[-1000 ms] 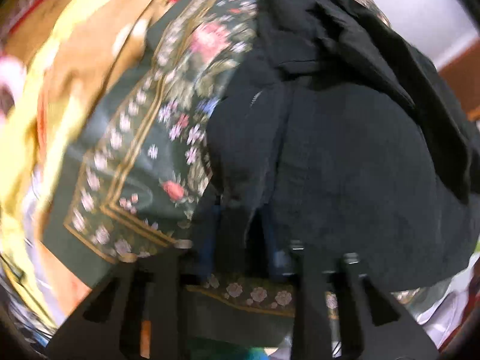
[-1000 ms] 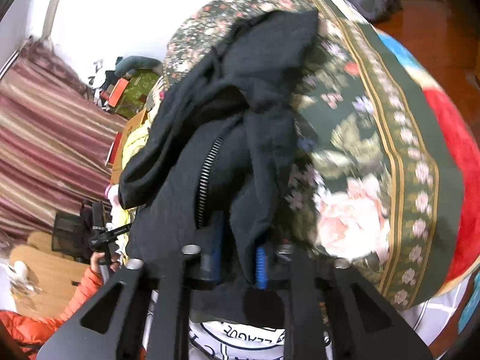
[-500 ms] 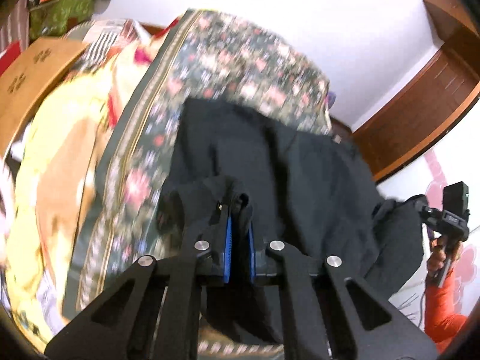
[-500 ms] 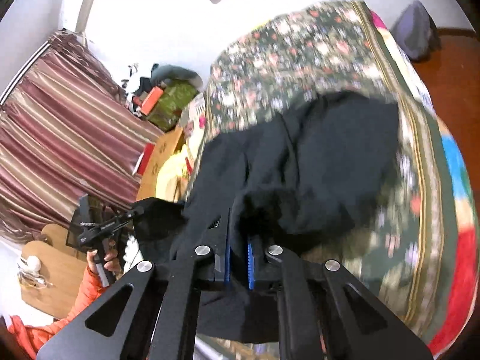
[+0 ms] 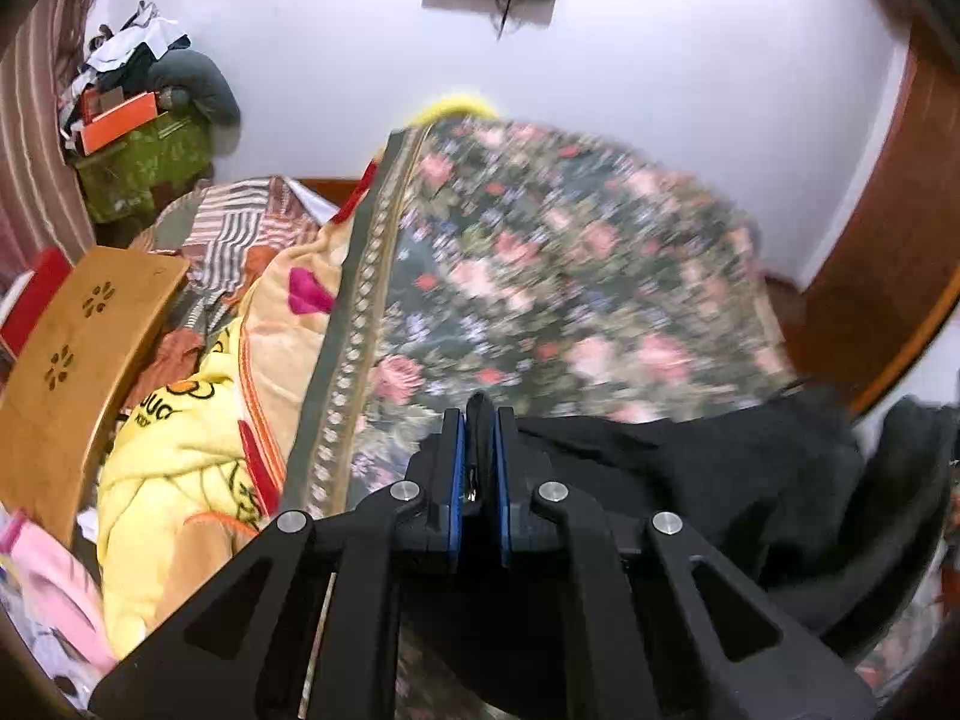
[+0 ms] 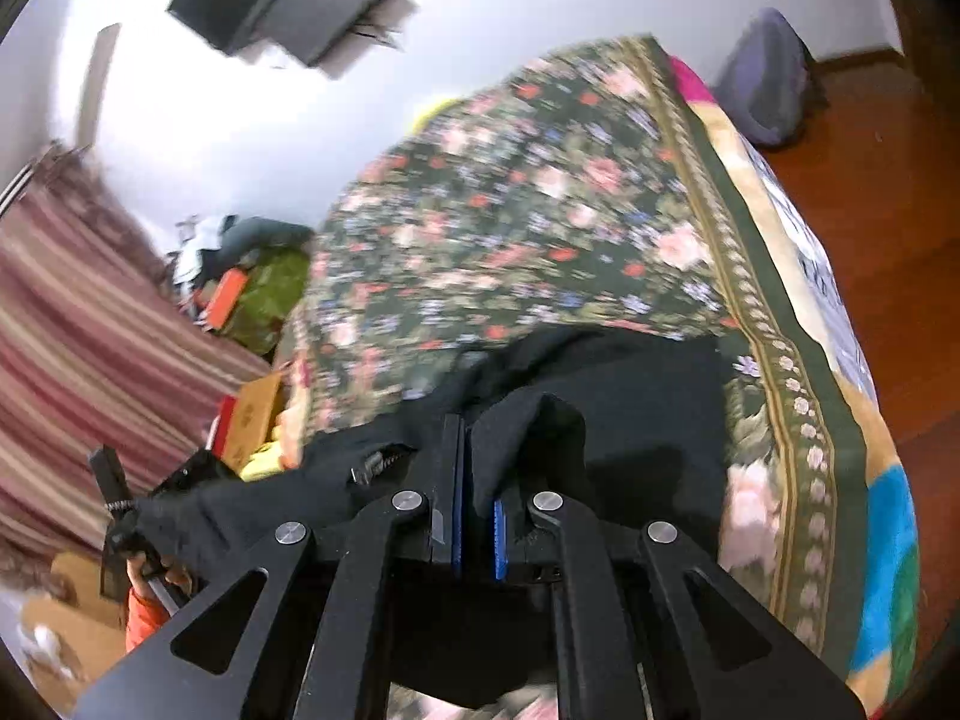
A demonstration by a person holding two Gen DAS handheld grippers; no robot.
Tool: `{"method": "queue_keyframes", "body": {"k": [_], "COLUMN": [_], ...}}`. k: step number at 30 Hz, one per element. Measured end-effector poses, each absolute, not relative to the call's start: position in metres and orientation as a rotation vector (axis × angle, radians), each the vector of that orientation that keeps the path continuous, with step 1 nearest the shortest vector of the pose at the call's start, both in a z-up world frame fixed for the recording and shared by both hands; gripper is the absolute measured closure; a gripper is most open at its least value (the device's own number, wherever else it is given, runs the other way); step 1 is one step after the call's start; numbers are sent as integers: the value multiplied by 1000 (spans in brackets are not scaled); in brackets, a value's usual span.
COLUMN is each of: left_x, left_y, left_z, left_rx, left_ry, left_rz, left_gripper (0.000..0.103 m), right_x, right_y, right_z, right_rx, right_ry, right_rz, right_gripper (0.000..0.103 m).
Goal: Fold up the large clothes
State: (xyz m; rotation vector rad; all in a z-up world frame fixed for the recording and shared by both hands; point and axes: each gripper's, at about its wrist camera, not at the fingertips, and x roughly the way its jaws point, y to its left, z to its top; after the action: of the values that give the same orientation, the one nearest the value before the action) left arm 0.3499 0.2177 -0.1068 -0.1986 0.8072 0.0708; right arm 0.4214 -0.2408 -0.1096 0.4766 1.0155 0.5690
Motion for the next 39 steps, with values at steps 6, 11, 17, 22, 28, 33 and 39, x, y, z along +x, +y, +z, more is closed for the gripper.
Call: {"method": "queue_keyframes", "body": {"k": [6, 11, 17, 22, 28, 33, 39], "left_x": [391, 386, 355, 329, 302, 289, 298], "left_y": [233, 221, 199, 181, 144, 110, 79], "left_z": [-183, -195, -152, -116, -99, -111, -149], "left_rx": [-190, -132, -33, 8, 73, 84, 91], "left_ry": [906, 959, 892, 821, 797, 822, 891], "left_rz": [151, 101, 97, 67, 11, -74, -121], "left_gripper": [96, 95, 65, 53, 52, 52, 52], "right_x": [435, 428, 404, 365, 324, 304, 320], "right_y": [-238, -236, -239, -243, -217, -168, -113], "right_z": [-139, -123, -97, -63, -34, -36, -76], "right_rx": [475, 363, 241, 108, -37, -176, -252], "right_ry": [1073, 1140, 1132, 988, 844, 770, 833], "right_rz": [594, 561, 496, 398, 423, 524, 596], "right_gripper": [97, 94, 83, 60, 60, 46, 45]}}
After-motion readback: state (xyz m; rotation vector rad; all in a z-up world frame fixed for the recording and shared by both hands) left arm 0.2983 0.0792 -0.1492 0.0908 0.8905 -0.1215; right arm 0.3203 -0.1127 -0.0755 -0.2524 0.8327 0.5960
